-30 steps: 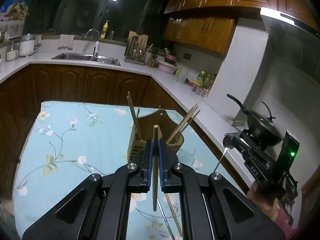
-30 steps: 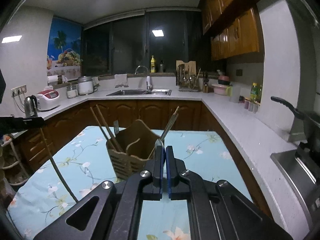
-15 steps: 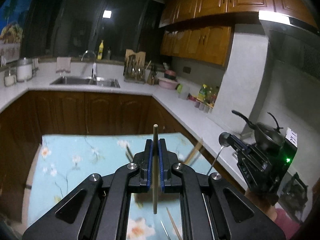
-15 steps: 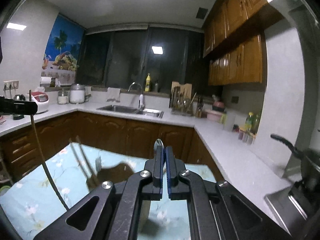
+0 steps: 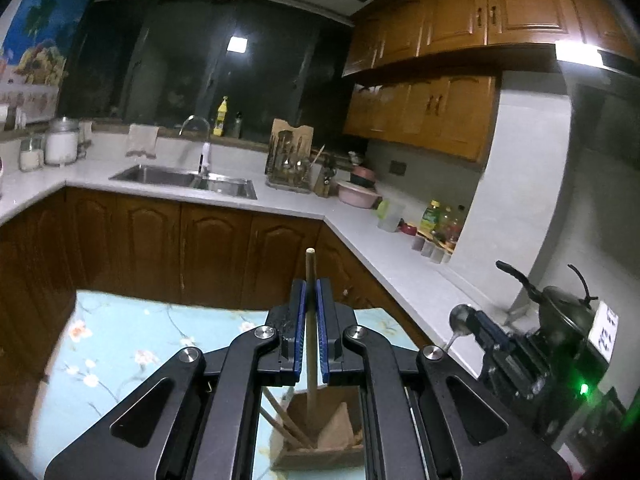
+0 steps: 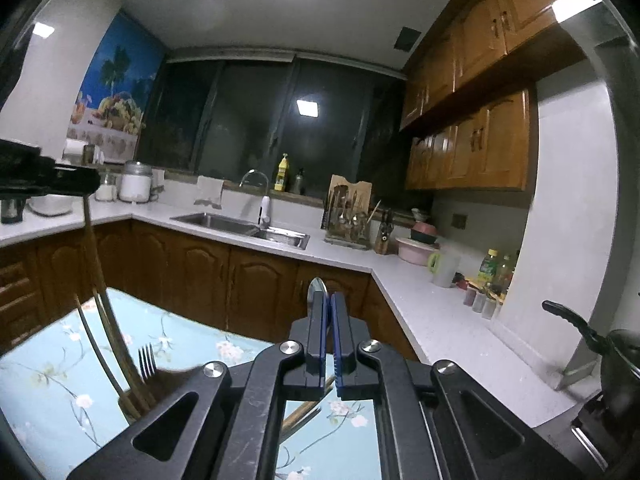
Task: Organize utensils
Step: 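Carry both held utensils over the caddy and lower them into its slots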
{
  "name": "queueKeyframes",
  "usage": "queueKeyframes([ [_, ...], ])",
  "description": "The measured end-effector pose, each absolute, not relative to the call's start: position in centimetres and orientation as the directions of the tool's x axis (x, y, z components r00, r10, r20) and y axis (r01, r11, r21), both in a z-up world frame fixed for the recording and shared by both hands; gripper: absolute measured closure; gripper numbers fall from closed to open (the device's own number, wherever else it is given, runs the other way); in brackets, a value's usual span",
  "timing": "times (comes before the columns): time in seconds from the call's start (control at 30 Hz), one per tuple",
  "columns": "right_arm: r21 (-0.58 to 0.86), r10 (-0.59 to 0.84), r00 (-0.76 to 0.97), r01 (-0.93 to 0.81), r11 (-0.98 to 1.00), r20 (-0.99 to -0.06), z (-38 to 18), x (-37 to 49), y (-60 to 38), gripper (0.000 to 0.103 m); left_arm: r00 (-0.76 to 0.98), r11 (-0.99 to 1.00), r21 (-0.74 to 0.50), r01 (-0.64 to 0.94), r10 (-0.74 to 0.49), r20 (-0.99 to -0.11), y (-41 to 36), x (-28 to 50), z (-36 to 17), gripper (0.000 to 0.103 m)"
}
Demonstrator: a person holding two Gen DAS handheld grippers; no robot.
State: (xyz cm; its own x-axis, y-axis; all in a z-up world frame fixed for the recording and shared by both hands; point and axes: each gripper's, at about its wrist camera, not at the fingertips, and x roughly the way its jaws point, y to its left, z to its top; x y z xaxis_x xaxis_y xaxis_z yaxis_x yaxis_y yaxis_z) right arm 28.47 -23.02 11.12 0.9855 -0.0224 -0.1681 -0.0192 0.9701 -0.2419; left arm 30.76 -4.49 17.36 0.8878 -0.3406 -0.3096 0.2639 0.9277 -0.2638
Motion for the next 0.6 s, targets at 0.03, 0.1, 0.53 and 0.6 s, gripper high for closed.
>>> queueKeyframes([
  [0.03, -0.244, -0.022, 0.985, -0.021, 0.970, -0.171, 10.7, 28.5, -22.9, 0.101, 0.887, 0.928, -0.269, 0.259, -0.339, -0.315, -4.6, 30.9, 16.7, 0.098],
  [0.1, -0.247, -0.025, 0.983, -0.021, 0.969, -0.181, 9.6, 28.4, -22.6, 0.101, 0.884, 0.928, -0.277, 0.249, -0.335, -0.325, -4.9, 30.9, 15.3, 0.098],
  [0.53, -0.206, -0.032, 0.968, -0.020, 0.978, -0.247, 6.1, 27.9, -23.2, 0.101, 0.843, 0.933, -0.269, 0.240, -0.338, -0.419, -5.9, 29.9, 9.6, 0.098],
  [0.6, -0.195, -0.033, 0.965, -0.019, 0.981, -0.259, 5.9, 27.9, -23.5, 0.101, 0.834, 0.933, -0.270, 0.237, -0.338, -0.435, -5.9, 30.0, 8.8, 0.098],
])
